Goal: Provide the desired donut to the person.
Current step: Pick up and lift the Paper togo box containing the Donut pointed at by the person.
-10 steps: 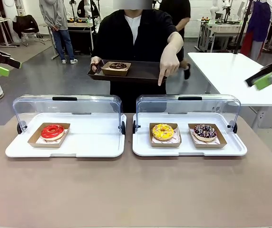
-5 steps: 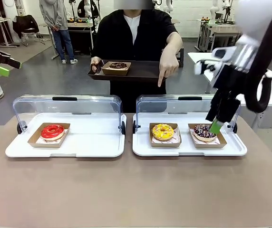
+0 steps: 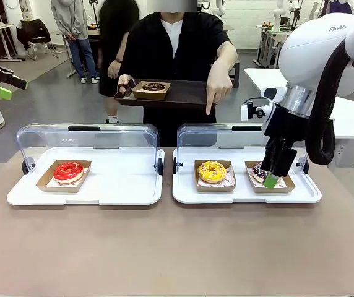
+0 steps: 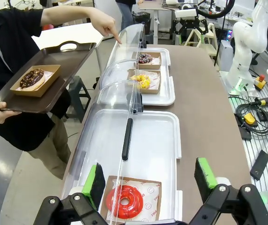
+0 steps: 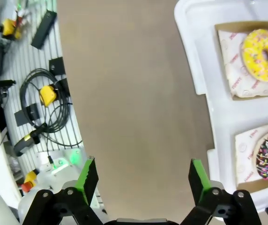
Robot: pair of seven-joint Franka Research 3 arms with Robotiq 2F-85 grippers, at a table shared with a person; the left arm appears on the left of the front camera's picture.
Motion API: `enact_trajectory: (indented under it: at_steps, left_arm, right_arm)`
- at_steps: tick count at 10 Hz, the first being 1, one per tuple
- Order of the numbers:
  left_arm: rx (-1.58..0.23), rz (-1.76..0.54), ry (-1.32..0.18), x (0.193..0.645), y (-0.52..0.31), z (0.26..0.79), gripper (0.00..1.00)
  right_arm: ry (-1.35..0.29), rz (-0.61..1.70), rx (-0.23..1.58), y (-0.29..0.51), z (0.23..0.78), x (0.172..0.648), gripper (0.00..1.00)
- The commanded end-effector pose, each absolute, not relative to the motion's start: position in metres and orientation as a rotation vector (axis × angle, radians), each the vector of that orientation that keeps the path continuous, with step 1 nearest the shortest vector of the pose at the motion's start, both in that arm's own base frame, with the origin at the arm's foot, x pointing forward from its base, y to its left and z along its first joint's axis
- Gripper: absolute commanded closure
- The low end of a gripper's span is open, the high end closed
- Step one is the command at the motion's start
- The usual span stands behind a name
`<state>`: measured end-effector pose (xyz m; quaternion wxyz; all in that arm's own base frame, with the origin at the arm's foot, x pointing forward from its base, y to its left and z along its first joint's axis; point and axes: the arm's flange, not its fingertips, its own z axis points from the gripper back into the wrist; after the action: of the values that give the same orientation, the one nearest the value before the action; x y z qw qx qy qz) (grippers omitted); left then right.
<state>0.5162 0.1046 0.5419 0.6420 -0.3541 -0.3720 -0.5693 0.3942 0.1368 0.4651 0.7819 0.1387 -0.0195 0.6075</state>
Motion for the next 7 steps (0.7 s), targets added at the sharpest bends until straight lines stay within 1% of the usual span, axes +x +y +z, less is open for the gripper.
enact_trajectory:
  at_steps: [1, 6, 7]
  left_arm:
    - [-0.813, -1.290, -0.845, 0.515, 0.105, 0.543, 0.00]
    - [-0.813, -1.290, -0.845, 0.515, 0.105, 0.543, 0.00]
    - [-0.813, -1.290, -0.845, 0.515, 0.105, 0.543, 0.00]
  right_arm:
    - [-0.026, 1.314, 0.285, 0.140, 0.465, 0.395, 0.00]
    - [-0.038, 1.320, 0.297, 0.140, 0.465, 0.393, 0.00]
    - [-0.025, 1.369, 0.201, 0.154, 0.462, 0.390, 0.00]
